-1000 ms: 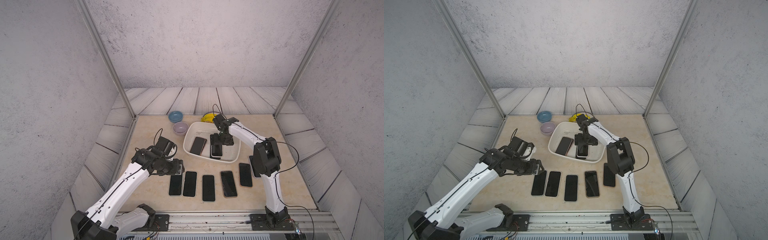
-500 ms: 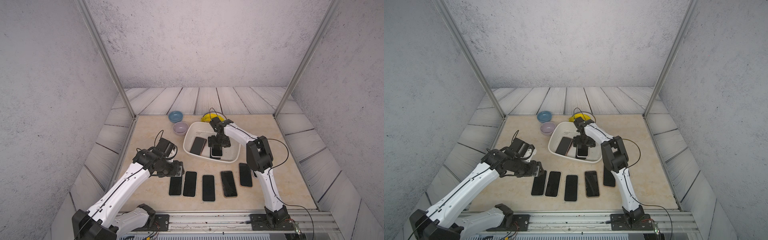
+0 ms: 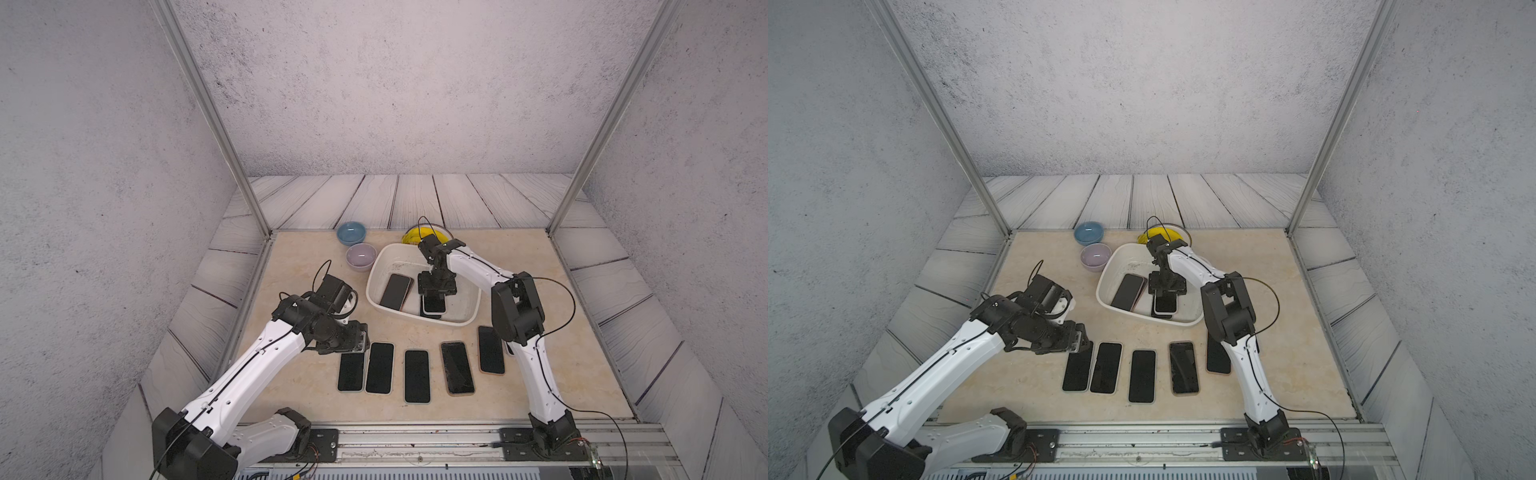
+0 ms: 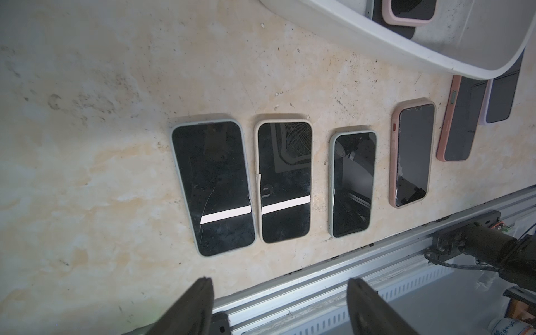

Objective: Take the phone out of the storage box
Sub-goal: Pick up the phone from the storage box.

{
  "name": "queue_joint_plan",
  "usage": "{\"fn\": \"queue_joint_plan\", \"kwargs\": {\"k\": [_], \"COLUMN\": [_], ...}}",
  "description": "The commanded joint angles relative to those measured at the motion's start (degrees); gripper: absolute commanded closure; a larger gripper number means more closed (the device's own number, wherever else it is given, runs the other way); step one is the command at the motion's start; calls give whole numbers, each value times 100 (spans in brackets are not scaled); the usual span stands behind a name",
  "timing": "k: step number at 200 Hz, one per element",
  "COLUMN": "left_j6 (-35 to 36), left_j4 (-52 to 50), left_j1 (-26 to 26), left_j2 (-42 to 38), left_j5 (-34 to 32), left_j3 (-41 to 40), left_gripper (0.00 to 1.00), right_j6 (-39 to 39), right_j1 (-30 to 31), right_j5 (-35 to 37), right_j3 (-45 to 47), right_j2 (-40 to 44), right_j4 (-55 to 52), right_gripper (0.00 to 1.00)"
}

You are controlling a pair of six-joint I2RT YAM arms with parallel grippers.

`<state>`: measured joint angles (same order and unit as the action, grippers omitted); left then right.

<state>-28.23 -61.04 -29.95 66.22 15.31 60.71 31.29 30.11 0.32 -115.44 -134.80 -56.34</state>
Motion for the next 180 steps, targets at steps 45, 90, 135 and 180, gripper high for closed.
{"fn": "queue_joint_plan", "kwargs": {"k": [45, 90, 135, 180], "left_j6": [169, 137, 88, 127], "left_j4": [-24, 86, 204, 357], "left_j1": [42, 58, 69, 87], "left_j2": [352, 456, 608, 902], "left_j5": [209, 303, 437, 574], "left_j3": [260, 309, 424, 506], "left_gripper": [22, 21, 22, 21], "right_j6": [-112, -287, -382, -396], "right_j1": [-24, -49, -131, -726], "right_j5": [-45, 46, -51, -189], "right_j3": [244, -1, -210, 314], "right_j2": [368, 858, 1534, 2544], "right_j4": [63, 10, -182, -418], "right_gripper": [31, 32, 32, 33]}}
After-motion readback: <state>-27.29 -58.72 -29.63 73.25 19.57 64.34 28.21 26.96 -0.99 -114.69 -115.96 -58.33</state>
